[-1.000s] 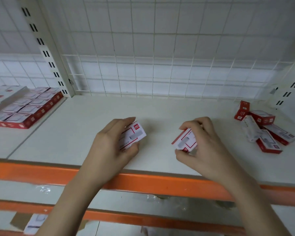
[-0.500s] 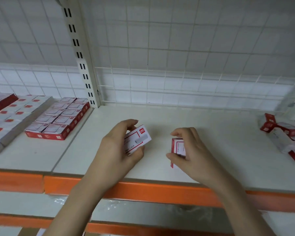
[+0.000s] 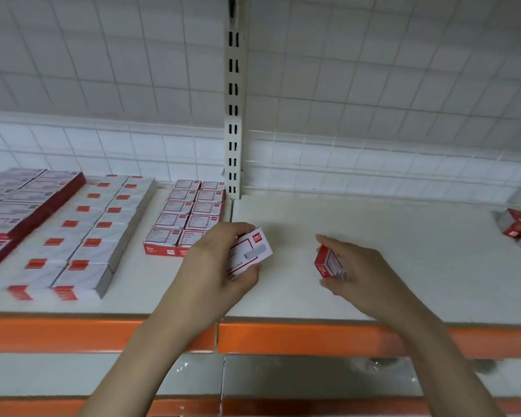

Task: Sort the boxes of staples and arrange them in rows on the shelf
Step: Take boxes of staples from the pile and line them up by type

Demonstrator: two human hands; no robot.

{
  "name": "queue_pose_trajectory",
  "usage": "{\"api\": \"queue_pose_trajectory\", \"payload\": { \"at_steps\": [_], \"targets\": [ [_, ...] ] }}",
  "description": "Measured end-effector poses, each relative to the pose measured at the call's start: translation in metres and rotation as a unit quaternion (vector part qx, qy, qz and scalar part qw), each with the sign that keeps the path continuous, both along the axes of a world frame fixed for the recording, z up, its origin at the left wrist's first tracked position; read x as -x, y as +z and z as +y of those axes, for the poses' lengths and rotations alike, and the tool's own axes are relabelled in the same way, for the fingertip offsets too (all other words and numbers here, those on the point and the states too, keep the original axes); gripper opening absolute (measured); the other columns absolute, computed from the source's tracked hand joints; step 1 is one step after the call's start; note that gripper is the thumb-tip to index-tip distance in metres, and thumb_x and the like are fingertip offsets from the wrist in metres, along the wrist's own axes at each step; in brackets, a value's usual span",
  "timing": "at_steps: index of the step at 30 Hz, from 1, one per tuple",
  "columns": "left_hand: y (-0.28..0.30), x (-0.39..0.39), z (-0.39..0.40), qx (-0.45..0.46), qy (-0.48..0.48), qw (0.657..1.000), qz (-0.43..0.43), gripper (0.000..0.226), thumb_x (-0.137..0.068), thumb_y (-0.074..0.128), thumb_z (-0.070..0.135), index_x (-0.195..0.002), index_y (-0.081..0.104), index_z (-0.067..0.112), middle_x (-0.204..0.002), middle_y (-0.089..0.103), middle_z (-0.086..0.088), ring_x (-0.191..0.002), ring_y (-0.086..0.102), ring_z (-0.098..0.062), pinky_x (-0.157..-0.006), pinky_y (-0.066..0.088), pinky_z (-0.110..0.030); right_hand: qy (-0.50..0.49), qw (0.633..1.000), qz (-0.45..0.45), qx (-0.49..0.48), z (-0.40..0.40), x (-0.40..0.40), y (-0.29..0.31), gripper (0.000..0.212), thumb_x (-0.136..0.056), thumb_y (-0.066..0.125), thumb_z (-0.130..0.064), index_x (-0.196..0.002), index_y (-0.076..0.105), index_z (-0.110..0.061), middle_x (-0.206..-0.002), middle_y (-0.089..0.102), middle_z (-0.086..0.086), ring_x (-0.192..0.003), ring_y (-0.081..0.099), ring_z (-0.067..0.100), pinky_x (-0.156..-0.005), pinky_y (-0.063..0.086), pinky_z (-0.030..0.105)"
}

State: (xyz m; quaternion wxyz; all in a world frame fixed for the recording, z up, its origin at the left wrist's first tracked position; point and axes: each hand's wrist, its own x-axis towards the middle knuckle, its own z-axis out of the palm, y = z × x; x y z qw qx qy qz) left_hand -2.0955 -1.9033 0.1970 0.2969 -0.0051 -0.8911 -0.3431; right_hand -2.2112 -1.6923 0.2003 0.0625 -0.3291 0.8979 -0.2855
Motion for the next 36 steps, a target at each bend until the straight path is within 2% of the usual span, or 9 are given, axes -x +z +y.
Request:
{"api": "queue_pose_trajectory", "payload": {
  "at_steps": [2, 4, 8, 10, 14, 17, 21, 30, 36],
  "targets": [
    [0.001, -0.007, -0.011, 0.01, -0.005, 1.0, 0.007, 0.042, -0.07, 0.065, 0.016, -0.111, 0.058, 0.019, -0.099, 0.057, 0.008, -0.089, 0.052, 0.001, -0.075, 0.038, -0.005, 0.017, 1.0, -0.009, 0.001, -0.009, -0.005, 0.0, 0.069, -0.085, 0.066, -0.016, -0.142, 0.032, -0.035, -0.129, 0.05, -0.012, -0.118, 0.046, 0.005, -0.089, 0.034, 0.007],
    [0.001, -0.011, -0.019, 0.025, -0.008, 1.0, 0.013, 0.04, -0.07, 0.066, 0.015, -0.11, 0.059, 0.017, -0.102, 0.052, 0.005, -0.091, 0.05, 0.0, -0.077, 0.036, -0.004, 0.033, 0.999, -0.007, -0.008, -0.016, -0.009, 0.001, 0.071, -0.087, 0.063, -0.015, -0.141, 0.027, -0.041, -0.122, 0.051, -0.014, -0.113, 0.047, 0.004, -0.083, 0.033, 0.002],
    [0.001, -0.011, -0.029, 0.029, 0.0, 1.0, 0.002, 0.043, -0.071, 0.066, 0.021, -0.114, 0.06, 0.019, -0.101, 0.045, 0.01, -0.095, 0.048, 0.004, -0.075, 0.035, -0.002, 0.017, 0.999, -0.023, 0.017, -0.026, -0.012, 0.002, 0.074, -0.085, 0.064, -0.017, -0.141, 0.022, -0.043, -0.116, 0.051, -0.014, -0.102, 0.053, 0.004, -0.078, 0.038, 0.006],
    [0.002, -0.009, -0.031, 0.039, 0.004, 0.999, -0.005, 0.044, -0.072, 0.065, 0.02, -0.115, 0.061, 0.017, -0.1, 0.046, 0.012, -0.091, 0.048, 0.003, -0.076, 0.035, -0.003, -0.002, 0.999, 0.002, 0.036, -0.029, -0.011, 0.0, 0.064, -0.083, 0.065, -0.018, -0.134, 0.032, -0.036, -0.113, 0.052, -0.012, -0.098, 0.053, 0.006, -0.076, 0.039, 0.007],
    [0.002, -0.005, -0.033, 0.073, 0.008, 0.997, -0.021, 0.045, -0.074, 0.061, 0.028, -0.118, 0.06, 0.015, -0.105, 0.054, 0.007, -0.093, 0.054, -0.007, -0.08, 0.04, -0.013, -0.006, 0.995, 0.069, 0.069, -0.033, -0.008, -0.004, 0.041, -0.078, 0.068, -0.019, -0.112, 0.05, -0.034, -0.102, 0.054, -0.016, -0.098, 0.052, 0.011, -0.084, 0.045, 0.026],
    [0.005, 0.0, -0.034, 0.083, 0.006, 0.996, -0.02, 0.046, -0.075, 0.055, 0.036, -0.116, 0.061, 0.015, -0.105, 0.055, 0.007, -0.09, 0.053, -0.006, -0.079, 0.038, -0.009, 0.026, 0.988, 0.116, 0.098, -0.035, -0.005, -0.004, 0.043, -0.075, 0.071, -0.01, -0.113, 0.058, -0.025, -0.1, 0.046, -0.031, -0.099, 0.046, 0.002, -0.088, 0.039, 0.023],
    [0.003, 0.006, -0.03, 0.092, 0.002, 0.996, -0.021, 0.045, -0.076, 0.054, 0.036, -0.115, 0.061, 0.014, -0.103, 0.056, 0.005, -0.088, 0.052, -0.005, -0.076, 0.037, -0.007, 0.032, 0.984, 0.146, 0.102, -0.032, 0.002, -0.009, 0.045, -0.074, 0.071, -0.004, -0.116, 0.061, -0.019, -0.106, 0.051, -0.019, -0.103, 0.043, 0.004, -0.09, 0.039, 0.027],
    [-0.004, 0.002, -0.052, 0.111, 0.021, 0.993, -0.028, 0.047, -0.078, 0.051, 0.04, -0.116, 0.062, 0.013, -0.106, 0.06, 0.003, -0.091, 0.059, -0.014, -0.076, 0.048, -0.024, 0.032, 0.986, 0.145, 0.079, -0.065, 0.007, -0.003, 0.049, -0.078, 0.068, -0.008, -0.125, 0.057, -0.017, -0.115, 0.059, -0.004, -0.109, 0.048, 0.016, -0.096, 0.039, 0.034],
    [0.002, -0.012, -0.115, 0.108, 0.062, 0.992, -0.015, 0.052, -0.086, 0.045, 0.039, -0.125, 0.056, 0.007, -0.111, 0.057, -0.001, -0.096, 0.053, -0.012, -0.081, 0.036, -0.011, 0.046, 0.983, 0.172, 0.041, -0.124, -0.006, 0.001, 0.048, -0.085, 0.065, -0.024, -0.13, 0.051, -0.023, -0.117, 0.055, -0.009, -0.113, 0.035, 0.008, -0.095, 0.035, 0.032]
  ]
}}
